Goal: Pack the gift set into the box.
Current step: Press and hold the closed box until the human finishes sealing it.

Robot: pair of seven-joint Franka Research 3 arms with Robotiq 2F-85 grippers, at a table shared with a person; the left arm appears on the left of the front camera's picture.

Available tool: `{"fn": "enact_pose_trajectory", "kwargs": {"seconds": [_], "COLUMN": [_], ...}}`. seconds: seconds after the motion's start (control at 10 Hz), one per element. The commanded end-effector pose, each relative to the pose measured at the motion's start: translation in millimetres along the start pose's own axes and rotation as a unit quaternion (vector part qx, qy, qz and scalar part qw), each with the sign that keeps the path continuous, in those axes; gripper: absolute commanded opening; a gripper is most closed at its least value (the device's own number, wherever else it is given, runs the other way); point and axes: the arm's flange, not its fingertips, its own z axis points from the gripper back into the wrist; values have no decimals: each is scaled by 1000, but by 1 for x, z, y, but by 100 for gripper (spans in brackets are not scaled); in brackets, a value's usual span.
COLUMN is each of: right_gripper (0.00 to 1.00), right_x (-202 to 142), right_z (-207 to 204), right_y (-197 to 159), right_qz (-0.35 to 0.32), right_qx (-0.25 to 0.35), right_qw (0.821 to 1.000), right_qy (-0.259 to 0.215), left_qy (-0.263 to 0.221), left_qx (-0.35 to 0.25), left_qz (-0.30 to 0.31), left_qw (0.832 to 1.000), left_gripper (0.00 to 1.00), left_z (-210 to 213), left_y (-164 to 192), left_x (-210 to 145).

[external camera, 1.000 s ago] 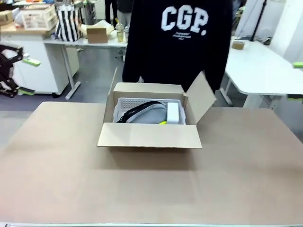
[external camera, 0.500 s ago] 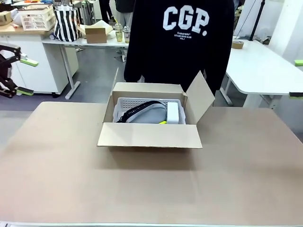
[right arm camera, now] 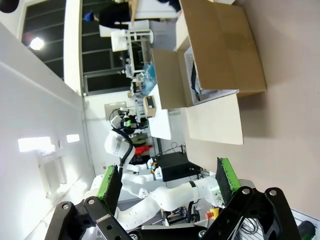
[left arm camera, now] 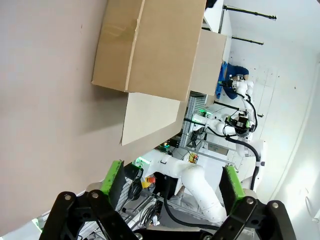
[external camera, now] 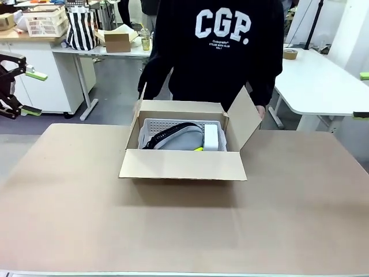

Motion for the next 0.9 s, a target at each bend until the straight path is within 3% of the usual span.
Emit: {"fn": "enact_pose_trajectory", "kwargs": {"seconds": [0.0, 0.8], "right_gripper": [100, 100], "right_x": [2, 2], "right_z": [-2, -2], "right_y": [0, 0], "right_qz": [13, 13], "right_qx": [13, 13], "right_qw": [1000, 1000], "right_qy": [-1, -1], "left_qy": [-2, -2], "left_qx": [-10, -10], "left_qz": [3, 3], "left_qw": [1000, 1000], "left_gripper": [100, 100], "left_z": [-1, -1], "left_y": [-1, -1], "left_x": [-4, -4]}}
